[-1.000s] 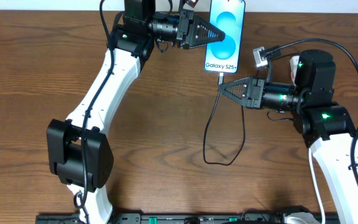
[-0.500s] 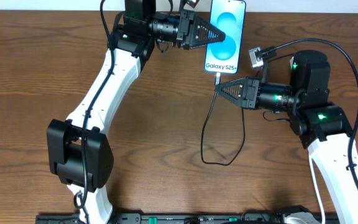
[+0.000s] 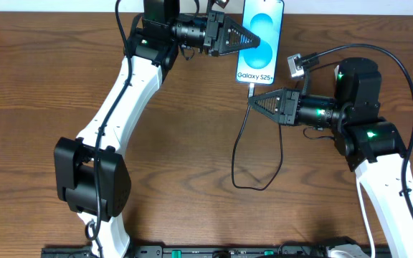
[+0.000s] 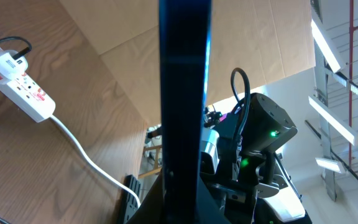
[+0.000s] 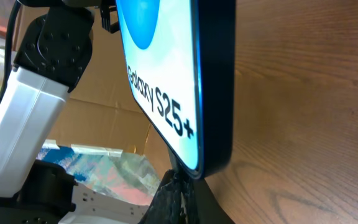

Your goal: Plug charger to phone and switch on socket

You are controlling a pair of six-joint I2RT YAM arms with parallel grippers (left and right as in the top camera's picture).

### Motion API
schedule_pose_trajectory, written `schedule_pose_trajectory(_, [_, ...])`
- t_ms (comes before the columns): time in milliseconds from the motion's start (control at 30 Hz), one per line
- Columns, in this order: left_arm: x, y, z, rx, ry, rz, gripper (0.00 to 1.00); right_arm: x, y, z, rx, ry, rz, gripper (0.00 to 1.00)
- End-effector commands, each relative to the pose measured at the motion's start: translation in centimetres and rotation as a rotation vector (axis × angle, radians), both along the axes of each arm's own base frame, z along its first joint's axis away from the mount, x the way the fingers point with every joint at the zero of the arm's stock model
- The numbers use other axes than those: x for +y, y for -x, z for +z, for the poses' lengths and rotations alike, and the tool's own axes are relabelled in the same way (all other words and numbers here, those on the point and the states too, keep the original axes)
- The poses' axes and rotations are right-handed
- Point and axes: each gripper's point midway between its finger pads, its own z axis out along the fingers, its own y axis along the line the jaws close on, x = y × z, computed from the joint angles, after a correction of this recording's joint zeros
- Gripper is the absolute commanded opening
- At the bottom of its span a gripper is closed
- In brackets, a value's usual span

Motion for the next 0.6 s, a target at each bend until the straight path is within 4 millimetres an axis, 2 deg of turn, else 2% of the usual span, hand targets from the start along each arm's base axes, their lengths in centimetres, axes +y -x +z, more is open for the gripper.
schedule_pose_trajectory(0, [0.34, 1.22, 1.88, -0.056, 0.02, -0.027, 0.07, 0.1, 0.16, 0.8, -0.005, -0.02, 0.017, 0.01])
schedule_pose_trajectory(233, [0.34, 1.21, 1.88, -0.074, 0.024, -0.027, 0.07, -0.68, 0.15, 1.14, -0.008, -0.042, 0.025, 0.01])
schedule_pose_trajectory(567, [0.36, 1.18, 1.88, -0.074, 0.023, -0.025, 0.07, -0.7, 0.25, 1.04, -0.005, -0.04, 0.028, 0.01])
